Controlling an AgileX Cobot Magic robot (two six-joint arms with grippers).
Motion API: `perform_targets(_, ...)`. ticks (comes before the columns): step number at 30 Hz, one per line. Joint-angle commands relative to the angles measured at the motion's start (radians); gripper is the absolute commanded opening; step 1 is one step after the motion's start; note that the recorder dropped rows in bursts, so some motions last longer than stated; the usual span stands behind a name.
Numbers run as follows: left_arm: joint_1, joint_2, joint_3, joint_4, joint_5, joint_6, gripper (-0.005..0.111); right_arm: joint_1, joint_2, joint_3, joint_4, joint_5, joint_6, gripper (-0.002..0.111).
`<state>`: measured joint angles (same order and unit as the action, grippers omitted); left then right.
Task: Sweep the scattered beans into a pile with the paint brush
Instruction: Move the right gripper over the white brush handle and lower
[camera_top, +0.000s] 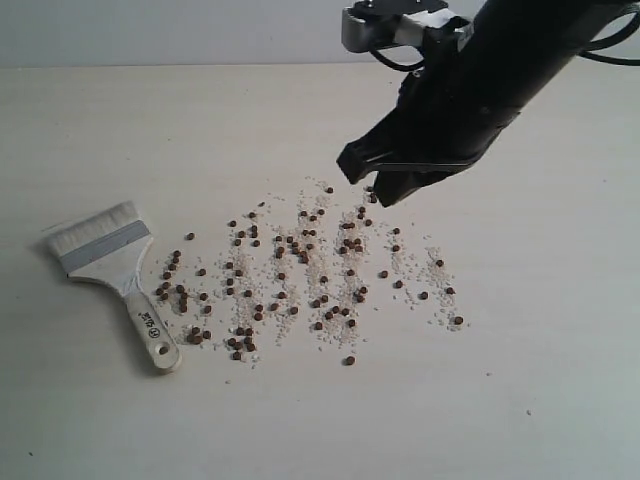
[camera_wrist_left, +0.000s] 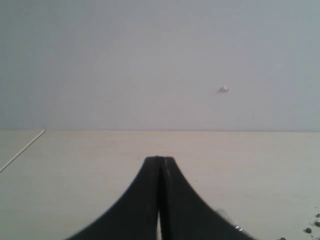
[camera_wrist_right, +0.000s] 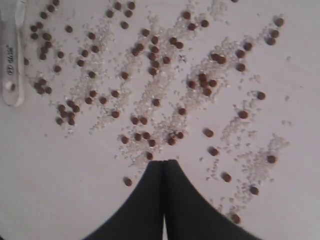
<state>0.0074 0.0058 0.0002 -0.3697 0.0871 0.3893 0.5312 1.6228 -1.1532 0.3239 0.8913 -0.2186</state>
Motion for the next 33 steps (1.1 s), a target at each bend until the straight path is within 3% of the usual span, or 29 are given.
perform_targets(1,0.003,-0.006,0.0,-0.004,0.002,0.0,0.0,0.041,0.049,-0.049,0.067,0.014,-0.042,0.0)
perform_targets(10,0.003,-0.006,0.0,-0.004,0.002,0.0,0.0,0.288,0.157,-0.193,-0.182,-0.037,0.119,0.001)
perform_targets(18,0.003,-0.006,0.0,-0.004,0.002,0.0,0.0,0.4,0.348,-0.406,-0.184,0.008,0.139,0.029)
perform_targets(21,0.003,-0.006,0.0,-0.004,0.002,0.0,0.0,0.435,0.409,-0.463,-0.184,-0.006,0.128,0.033)
perform_targets(28,0.003,-0.006,0.0,-0.004,0.002,0.0,0.0,0.452,0.49,-0.483,-0.134,-0.128,0.17,0.03)
perform_targets(33,0.003,-0.006,0.0,-0.004,0.002,0.0,0.0,0.452,0.522,-0.514,-0.15,-0.134,0.263,0.044)
